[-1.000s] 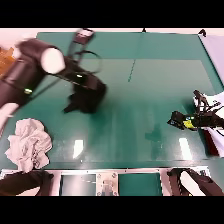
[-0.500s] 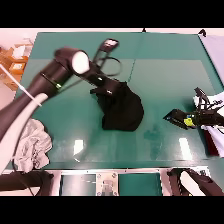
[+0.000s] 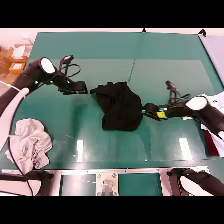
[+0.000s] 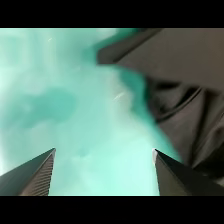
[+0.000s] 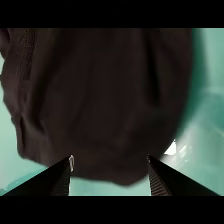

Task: Fold the shirts.

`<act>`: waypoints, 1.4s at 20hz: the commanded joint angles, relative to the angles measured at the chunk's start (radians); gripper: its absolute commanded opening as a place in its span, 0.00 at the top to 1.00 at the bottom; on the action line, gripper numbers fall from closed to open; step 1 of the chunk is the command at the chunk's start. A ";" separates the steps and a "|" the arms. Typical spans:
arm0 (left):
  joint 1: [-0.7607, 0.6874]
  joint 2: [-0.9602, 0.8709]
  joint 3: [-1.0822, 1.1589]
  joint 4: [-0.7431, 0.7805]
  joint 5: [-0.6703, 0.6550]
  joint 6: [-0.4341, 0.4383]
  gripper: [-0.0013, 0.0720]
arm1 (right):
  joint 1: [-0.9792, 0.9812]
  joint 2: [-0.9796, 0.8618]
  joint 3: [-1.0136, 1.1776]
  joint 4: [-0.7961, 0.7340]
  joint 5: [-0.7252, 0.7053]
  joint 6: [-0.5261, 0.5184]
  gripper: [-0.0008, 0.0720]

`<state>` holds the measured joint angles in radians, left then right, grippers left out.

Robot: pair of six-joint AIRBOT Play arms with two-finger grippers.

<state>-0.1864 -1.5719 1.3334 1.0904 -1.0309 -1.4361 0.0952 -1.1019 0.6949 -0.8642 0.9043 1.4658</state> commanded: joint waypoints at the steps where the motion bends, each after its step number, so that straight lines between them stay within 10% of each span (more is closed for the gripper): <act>1: 0.017 -0.095 -0.037 -0.269 0.154 0.114 0.02 | 0.038 -0.124 0.026 0.023 -0.036 0.000 0.25; 10: -0.047 -0.259 0.065 -0.492 0.287 0.240 0.03 | 0.055 -0.128 -0.127 0.055 -0.048 -0.002 0.25; 13: -0.070 -0.279 0.111 -0.492 0.277 0.257 0.94 | 0.143 -0.159 -0.137 0.089 -0.150 -0.002 0.25; 15: -0.061 -0.278 0.163 -0.484 0.207 0.264 0.95 | 0.161 -0.184 -0.135 0.124 -0.194 -0.013 0.35; 17: -0.042 -0.275 0.240 -0.431 0.112 0.255 0.95 | 0.160 -0.189 -0.118 0.132 -0.190 -0.055 0.95; 28: 0.072 0.161 0.514 -0.076 -0.061 0.132 0.95 | -0.373 0.093 0.497 0.078 0.261 -0.113 0.96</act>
<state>-0.1303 -1.5467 1.8050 0.9424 -1.0718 -1.3102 -0.1493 -1.1000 0.9958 -0.8062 1.0523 1.3579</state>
